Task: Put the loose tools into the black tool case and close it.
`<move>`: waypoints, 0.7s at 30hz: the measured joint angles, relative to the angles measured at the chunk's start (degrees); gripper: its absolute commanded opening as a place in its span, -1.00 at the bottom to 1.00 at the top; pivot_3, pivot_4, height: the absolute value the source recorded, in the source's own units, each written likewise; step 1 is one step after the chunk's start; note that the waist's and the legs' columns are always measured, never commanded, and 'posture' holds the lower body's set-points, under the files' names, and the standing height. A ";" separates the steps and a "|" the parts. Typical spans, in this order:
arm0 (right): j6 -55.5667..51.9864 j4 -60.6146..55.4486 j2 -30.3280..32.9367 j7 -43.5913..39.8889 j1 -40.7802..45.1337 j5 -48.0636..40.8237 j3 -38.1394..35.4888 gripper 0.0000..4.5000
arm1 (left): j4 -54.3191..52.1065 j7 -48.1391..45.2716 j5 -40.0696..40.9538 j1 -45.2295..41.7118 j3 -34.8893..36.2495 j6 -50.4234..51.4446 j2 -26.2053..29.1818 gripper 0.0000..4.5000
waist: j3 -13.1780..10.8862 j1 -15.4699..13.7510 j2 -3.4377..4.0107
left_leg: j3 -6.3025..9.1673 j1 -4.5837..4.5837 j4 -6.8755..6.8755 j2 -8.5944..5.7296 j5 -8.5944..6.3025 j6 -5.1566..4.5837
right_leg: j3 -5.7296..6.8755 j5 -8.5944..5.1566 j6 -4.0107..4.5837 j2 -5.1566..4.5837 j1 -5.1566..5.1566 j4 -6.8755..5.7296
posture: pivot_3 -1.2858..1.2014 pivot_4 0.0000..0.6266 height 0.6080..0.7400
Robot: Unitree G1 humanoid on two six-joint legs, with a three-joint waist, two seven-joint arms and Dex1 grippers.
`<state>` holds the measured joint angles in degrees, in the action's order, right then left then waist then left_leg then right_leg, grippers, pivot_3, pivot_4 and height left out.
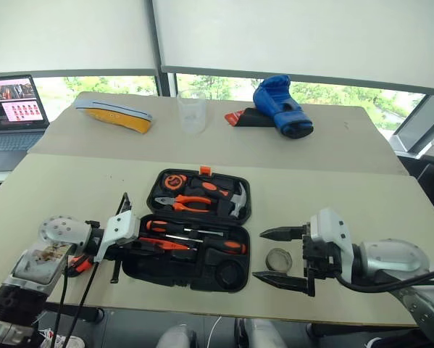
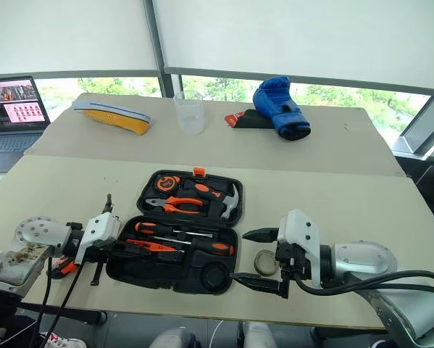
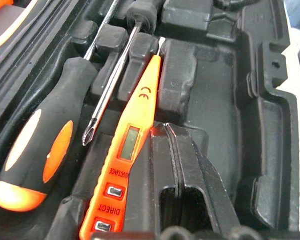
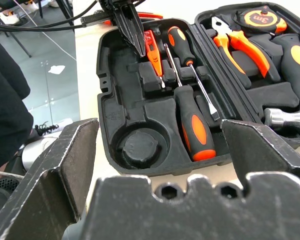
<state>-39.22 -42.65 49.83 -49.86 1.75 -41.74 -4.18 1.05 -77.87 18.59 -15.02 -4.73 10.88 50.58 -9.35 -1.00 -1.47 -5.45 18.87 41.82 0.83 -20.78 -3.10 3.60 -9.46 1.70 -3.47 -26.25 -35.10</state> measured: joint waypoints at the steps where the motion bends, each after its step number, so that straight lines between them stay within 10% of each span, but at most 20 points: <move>1: 0.00 0.01 0.00 -0.04 0.03 0.00 0.00 1.00 | -0.41 0.80 0.87 -0.67 0.19 1.79 -0.22 -0.98 | 0.00 -0.17 -0.01 | 0.03 0.03 0.01 0.00 0.02 -0.02 | 0.02 0.03 0.00 0.01 -0.01 0.01 | 0.03 -0.52 0.97; 21: 0.00 0.53 0.00 0.04 1.60 -0.02 0.17 1.00 | 0.08 3.44 -0.38 0.02 0.37 -1.02 -1.63 -0.98 | 0.03 0.23 0.04 | 0.03 0.13 -0.01 -0.05 0.11 0.19 | 0.02 0.08 0.31 -0.01 -0.02 0.17 | 0.03 -0.52 0.97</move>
<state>-39.22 -42.12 49.83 -49.82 3.35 -41.76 -4.01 1.12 -74.44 18.21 -15.00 -4.36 9.86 48.95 -9.32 -0.77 -1.43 -5.42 19.00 41.81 0.78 -20.68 -2.91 3.62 -9.39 2.02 -3.48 -26.27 -34.93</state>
